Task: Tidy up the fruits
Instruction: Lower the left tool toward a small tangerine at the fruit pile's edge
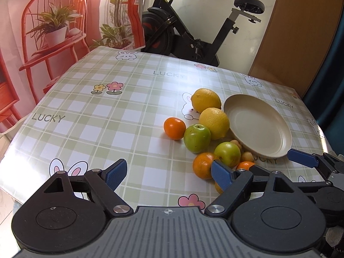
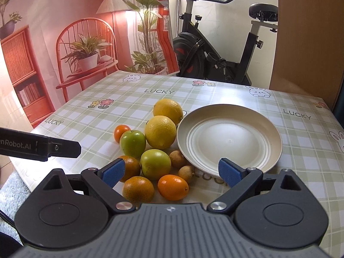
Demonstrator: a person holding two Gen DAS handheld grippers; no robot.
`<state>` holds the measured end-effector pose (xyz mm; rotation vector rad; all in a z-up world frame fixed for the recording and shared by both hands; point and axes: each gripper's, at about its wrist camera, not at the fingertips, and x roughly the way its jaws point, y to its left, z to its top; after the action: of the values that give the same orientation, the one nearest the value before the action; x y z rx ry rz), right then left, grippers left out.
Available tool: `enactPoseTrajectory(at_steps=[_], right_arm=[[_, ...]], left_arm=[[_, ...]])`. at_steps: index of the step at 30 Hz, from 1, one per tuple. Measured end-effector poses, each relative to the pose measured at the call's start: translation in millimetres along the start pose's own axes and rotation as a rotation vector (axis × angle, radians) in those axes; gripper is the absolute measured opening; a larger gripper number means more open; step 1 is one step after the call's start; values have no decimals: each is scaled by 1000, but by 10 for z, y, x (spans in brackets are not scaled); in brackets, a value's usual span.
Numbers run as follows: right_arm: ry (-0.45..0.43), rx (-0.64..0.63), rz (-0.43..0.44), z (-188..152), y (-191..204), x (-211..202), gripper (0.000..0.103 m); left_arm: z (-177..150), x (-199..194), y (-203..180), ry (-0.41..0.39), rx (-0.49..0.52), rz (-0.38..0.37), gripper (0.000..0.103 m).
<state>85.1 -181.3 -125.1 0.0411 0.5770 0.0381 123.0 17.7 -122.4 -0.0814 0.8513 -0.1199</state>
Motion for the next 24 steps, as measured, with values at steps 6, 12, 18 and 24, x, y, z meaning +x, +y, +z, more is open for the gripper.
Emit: enactPoseTrajectory(at_steps=[6,12,18,24], right_arm=[[50,-49,22,-66,77,64,84],[72,-66,68,-91,112,109,70],[102,-84,113,-126,158,164,59],[134,-104,159,-166,228,239,53]], left_arm=[[-39,57,-93,33,37,-2,68],[-54,61,-81,28,31,-3,64],[-76,84,-118,21,59,-25,58],[-77,175,-182,41,118,-82,45]])
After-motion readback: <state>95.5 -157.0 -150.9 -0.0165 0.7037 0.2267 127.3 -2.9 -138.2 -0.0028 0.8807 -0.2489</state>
